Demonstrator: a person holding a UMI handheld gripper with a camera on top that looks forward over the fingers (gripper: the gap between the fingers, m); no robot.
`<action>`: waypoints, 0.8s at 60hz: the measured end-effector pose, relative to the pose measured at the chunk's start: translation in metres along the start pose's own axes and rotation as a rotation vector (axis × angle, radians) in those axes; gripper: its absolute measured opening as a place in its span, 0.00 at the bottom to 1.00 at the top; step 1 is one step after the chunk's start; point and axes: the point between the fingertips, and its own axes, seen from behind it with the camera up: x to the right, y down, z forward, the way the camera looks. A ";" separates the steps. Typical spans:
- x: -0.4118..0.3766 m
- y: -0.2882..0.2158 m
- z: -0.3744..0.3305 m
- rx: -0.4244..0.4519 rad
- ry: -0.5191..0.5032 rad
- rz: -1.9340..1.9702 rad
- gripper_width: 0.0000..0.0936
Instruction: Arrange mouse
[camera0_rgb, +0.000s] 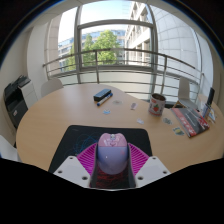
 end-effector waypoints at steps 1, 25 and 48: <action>-0.004 0.006 0.004 -0.017 -0.005 -0.002 0.47; -0.019 0.013 -0.035 -0.055 0.068 -0.058 0.91; -0.042 0.006 -0.193 -0.009 0.097 -0.050 0.90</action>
